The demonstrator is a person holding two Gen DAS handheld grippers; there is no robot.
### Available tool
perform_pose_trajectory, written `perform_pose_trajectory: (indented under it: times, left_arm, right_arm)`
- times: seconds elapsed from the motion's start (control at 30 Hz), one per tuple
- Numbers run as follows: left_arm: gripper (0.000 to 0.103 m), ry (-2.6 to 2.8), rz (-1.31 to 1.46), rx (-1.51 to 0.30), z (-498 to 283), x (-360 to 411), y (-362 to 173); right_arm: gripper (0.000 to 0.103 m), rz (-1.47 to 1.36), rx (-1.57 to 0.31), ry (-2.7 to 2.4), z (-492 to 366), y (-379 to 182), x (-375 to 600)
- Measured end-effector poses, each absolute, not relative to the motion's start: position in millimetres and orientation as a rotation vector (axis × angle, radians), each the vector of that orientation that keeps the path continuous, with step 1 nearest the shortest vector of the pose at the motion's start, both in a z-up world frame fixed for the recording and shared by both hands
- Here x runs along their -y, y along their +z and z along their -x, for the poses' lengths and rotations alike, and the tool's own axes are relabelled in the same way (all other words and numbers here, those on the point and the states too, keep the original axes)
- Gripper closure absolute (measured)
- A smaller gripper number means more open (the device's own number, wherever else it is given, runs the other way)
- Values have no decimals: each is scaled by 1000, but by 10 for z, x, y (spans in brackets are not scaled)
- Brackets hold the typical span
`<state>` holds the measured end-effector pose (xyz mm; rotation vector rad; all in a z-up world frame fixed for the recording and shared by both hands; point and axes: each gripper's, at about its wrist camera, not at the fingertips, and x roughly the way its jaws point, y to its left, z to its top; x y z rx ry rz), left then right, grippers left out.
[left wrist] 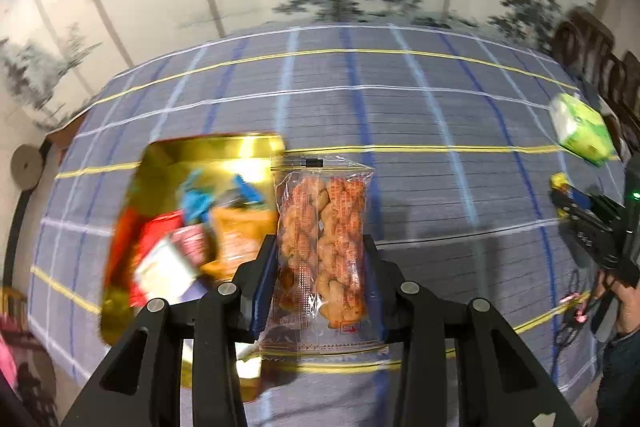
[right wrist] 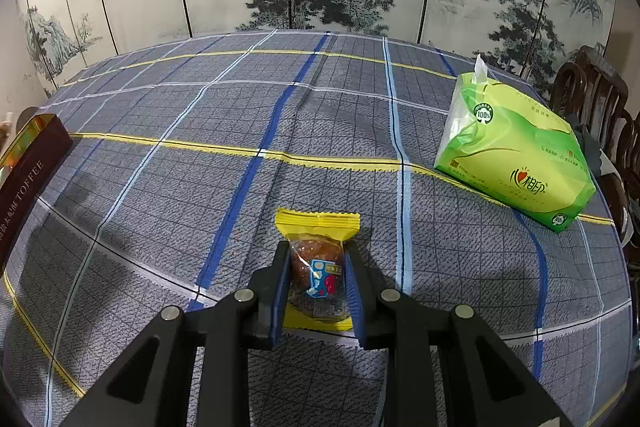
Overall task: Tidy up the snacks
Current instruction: 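Carry the nut bag into the gold tin and open the left gripper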
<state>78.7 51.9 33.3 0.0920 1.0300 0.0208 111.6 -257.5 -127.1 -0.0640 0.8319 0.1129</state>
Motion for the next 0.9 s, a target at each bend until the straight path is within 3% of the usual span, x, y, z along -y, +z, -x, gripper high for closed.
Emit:
perform_pose_trajectory:
  times: [0.37, 0.9]
  left_arm:
    - [67, 168, -32, -1077, -635, -1280, 176]
    - [67, 202, -16, -1112, -665, -1572, -106]
  right_arm:
    - [77, 64, -832, 113, -1110, -1272, 2572]
    - [77, 70, -832, 110, -1108, -1269, 2571]
